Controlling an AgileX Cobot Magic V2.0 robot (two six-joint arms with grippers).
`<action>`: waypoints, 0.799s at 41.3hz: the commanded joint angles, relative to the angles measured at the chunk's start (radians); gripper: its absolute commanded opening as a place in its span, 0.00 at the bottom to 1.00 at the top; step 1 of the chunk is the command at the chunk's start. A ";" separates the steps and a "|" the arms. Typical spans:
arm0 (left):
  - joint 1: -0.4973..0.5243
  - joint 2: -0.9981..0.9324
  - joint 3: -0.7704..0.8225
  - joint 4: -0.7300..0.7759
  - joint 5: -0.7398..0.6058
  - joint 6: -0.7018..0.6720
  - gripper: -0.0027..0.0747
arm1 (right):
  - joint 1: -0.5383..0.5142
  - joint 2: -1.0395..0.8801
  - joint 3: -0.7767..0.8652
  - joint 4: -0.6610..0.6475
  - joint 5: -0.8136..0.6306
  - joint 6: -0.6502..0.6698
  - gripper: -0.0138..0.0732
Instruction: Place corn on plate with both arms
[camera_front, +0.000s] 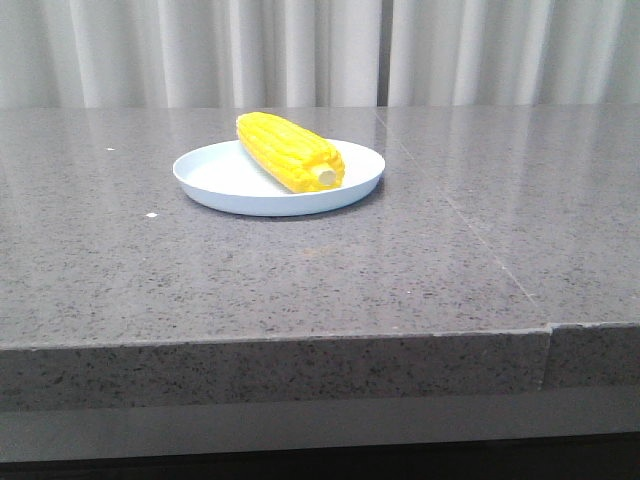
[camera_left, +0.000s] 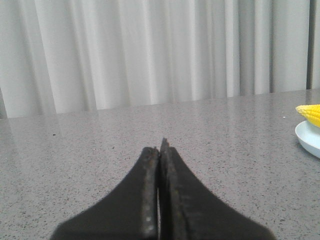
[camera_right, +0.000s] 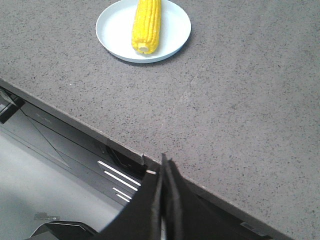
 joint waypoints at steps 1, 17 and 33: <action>-0.006 -0.019 0.003 -0.010 -0.075 -0.007 0.01 | -0.002 0.006 -0.021 -0.005 -0.062 -0.005 0.02; -0.006 -0.019 0.003 -0.010 -0.073 -0.007 0.01 | -0.334 -0.209 0.300 -0.018 -0.457 -0.016 0.02; -0.006 -0.019 0.003 -0.010 -0.073 -0.007 0.01 | -0.494 -0.485 0.800 -0.017 -0.914 -0.016 0.02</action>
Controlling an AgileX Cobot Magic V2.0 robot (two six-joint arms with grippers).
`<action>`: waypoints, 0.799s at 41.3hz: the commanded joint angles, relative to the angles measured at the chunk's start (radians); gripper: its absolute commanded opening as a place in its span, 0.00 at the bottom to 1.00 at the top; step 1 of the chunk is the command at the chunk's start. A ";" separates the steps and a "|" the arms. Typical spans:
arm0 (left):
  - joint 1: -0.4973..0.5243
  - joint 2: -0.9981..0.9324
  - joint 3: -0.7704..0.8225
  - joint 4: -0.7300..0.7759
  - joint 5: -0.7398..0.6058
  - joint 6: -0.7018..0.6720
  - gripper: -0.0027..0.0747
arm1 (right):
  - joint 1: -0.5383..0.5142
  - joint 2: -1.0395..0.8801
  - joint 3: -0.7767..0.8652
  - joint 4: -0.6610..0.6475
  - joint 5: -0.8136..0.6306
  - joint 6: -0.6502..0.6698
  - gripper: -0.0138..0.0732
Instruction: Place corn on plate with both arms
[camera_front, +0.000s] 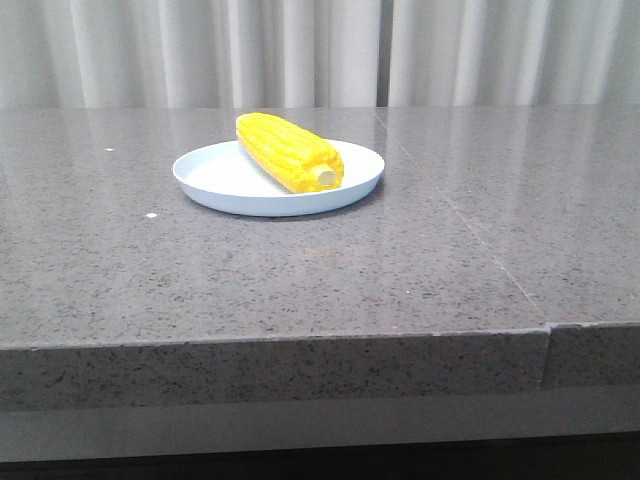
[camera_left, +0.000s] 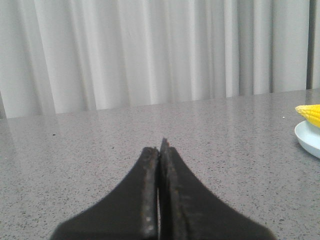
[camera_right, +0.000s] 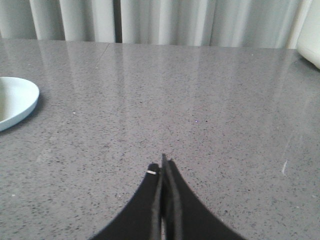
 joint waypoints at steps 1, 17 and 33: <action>-0.006 -0.019 0.003 -0.010 -0.073 -0.007 0.01 | -0.008 -0.029 0.066 -0.009 -0.211 -0.006 0.02; -0.006 -0.019 0.003 -0.010 -0.073 -0.007 0.01 | 0.002 -0.092 0.253 0.036 -0.395 -0.006 0.02; -0.006 -0.019 0.003 -0.010 -0.073 -0.007 0.01 | 0.031 -0.091 0.253 0.036 -0.398 -0.006 0.02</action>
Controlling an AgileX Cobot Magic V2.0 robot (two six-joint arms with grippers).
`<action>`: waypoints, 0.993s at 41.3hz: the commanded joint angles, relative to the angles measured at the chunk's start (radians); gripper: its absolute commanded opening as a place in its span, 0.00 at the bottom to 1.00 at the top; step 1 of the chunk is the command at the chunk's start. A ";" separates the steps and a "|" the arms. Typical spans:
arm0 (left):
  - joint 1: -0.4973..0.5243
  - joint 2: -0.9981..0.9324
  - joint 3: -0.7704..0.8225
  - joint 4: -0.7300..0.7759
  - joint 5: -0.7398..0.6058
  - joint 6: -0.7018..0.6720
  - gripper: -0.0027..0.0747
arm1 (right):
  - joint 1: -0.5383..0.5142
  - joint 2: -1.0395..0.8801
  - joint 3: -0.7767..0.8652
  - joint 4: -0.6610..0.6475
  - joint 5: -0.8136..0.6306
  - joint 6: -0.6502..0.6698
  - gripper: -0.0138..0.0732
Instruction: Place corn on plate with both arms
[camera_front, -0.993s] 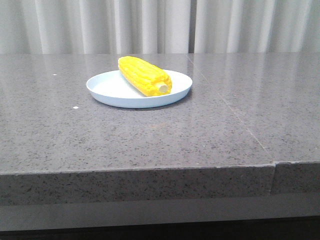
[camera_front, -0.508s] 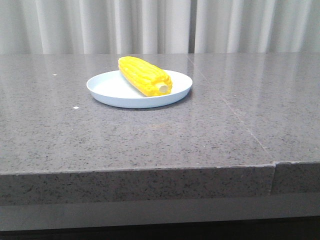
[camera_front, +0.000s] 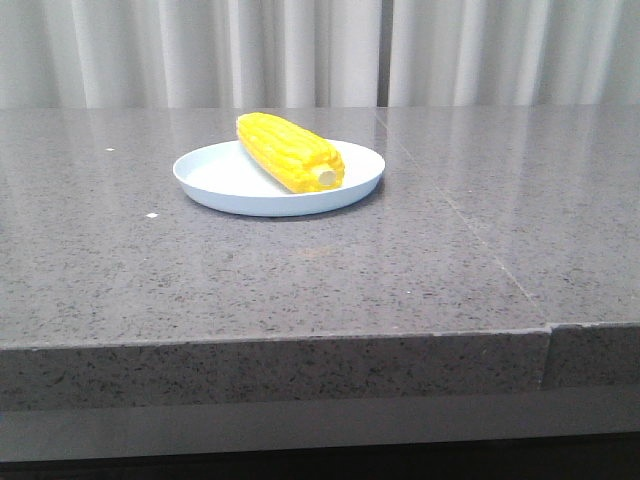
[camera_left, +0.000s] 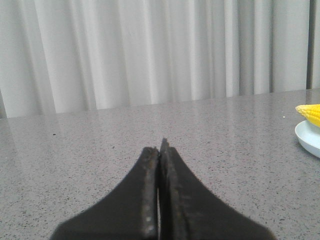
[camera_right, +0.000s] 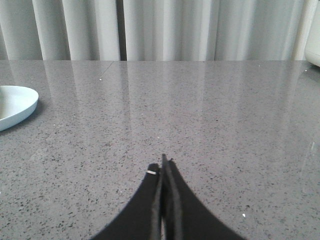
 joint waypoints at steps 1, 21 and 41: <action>-0.006 -0.019 0.003 -0.010 -0.073 -0.007 0.01 | 0.002 -0.012 -0.017 0.002 -0.088 -0.006 0.02; -0.006 -0.019 0.003 -0.010 -0.073 -0.007 0.01 | -0.004 -0.012 -0.016 -0.040 -0.133 0.088 0.02; -0.006 -0.019 0.003 -0.010 -0.073 -0.007 0.01 | -0.004 -0.012 -0.016 -0.040 -0.141 0.088 0.02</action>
